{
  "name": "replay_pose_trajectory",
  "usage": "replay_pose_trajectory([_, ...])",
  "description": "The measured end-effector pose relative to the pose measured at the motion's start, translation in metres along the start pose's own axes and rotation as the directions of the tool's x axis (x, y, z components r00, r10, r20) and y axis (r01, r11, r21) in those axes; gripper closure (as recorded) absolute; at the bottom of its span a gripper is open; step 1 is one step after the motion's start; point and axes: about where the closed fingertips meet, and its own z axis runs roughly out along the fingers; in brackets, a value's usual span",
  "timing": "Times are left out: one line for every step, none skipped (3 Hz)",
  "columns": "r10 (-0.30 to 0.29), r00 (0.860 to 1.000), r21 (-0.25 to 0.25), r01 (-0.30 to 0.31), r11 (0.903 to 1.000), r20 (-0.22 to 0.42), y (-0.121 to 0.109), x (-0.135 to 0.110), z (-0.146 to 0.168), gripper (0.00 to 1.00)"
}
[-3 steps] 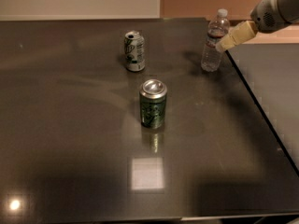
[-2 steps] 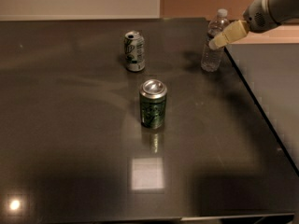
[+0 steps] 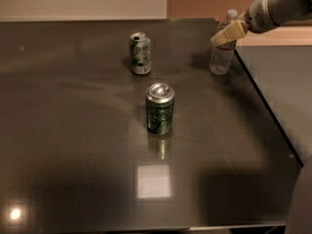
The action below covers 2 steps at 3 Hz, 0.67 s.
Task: Move water bottle near 7up can
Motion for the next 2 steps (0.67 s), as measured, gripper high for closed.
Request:
replay_pose_trajectory([0.018,1.0,-0.025,-0.018,0.9995,0.015,0.004,-0.004,0.002,0.46])
replay_pose_trajectory([0.027,0.999,-0.072,-0.024,0.9971,0.036,0.018,-0.012,0.0,0.69])
